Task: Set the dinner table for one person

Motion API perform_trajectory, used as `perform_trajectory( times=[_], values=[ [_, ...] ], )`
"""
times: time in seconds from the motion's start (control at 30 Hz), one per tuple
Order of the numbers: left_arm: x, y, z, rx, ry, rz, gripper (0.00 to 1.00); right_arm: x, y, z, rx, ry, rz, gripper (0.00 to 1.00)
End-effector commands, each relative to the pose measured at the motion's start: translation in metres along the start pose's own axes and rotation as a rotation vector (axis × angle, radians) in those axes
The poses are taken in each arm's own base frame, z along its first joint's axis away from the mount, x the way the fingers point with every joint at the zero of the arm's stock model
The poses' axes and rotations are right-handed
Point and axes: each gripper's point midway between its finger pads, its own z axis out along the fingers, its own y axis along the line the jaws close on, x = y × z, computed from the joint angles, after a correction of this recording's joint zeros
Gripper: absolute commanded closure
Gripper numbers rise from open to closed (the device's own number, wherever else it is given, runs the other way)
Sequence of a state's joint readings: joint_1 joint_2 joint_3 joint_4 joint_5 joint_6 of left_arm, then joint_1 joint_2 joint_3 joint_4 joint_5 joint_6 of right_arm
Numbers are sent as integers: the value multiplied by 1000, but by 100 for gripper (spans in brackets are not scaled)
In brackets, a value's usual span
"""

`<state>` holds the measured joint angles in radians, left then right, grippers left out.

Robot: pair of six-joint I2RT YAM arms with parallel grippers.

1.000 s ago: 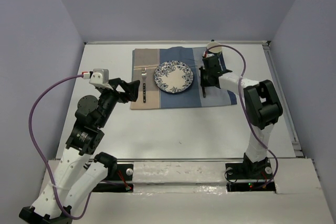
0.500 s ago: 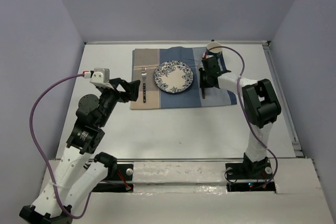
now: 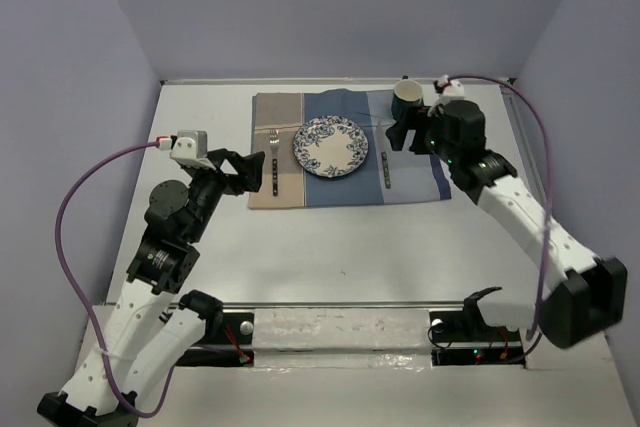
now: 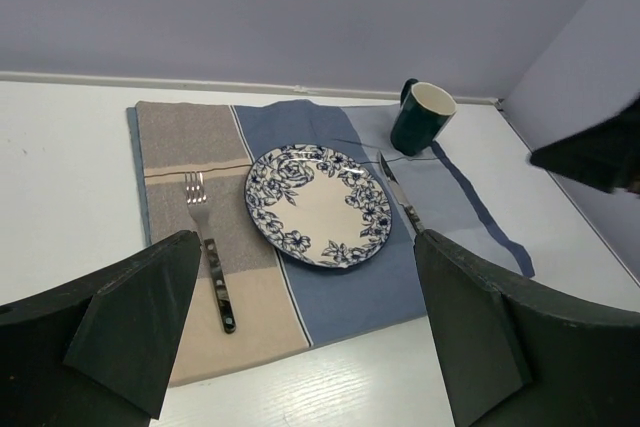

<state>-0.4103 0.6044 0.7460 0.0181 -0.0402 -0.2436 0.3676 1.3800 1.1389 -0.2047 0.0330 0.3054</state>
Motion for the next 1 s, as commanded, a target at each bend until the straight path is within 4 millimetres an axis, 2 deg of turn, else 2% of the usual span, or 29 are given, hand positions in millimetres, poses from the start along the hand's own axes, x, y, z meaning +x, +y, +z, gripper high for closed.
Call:
perform_trajectory(
  times=[0.0,0.03,0.07,0.13,0.17,0.23,0.27,0.3,0.37,0.5,0.67,0.87,0.97],
  values=[
    [-17,3,-1,-14,-71,12,1,-31,24,-63,-143,-159,30,1],
    [-17,3,-1,-15,-72,8,1,-34,24,-76,-149,-186,30,0],
    [-18,3,-1,-15,-75,6,1,-42,24,-102,-163,-246,31,0],
    [-18,2,-1,-10,-77,6,1,-46,26,-127,-187,-298,28,0],
    [-19,1,-1,-4,-81,4,1,-52,27,-152,-209,-360,27,0],
    [-19,1,0,-4,-80,0,1,-57,26,-174,-218,-422,34,0],
    [-23,-6,-1,30,-93,-16,1,-65,24,-211,-238,-528,37,0],
    [-28,-8,-2,36,-112,-23,1,-66,23,-211,-234,-533,39,0],
    [-34,-19,-6,98,-134,-23,1,-69,23,-233,-250,-590,37,0],
    [-54,-28,-11,132,-194,-59,1,-76,12,-259,-212,-685,50,0],
    [-67,-36,-10,158,-206,-64,1,-79,1,-274,-168,-743,50,0],
    [-53,-29,-6,133,-191,-64,1,-66,-7,-249,-124,-682,64,0],
    [-55,-27,-8,122,-191,-51,1,-70,-4,-248,-129,-680,71,0]
  ],
)
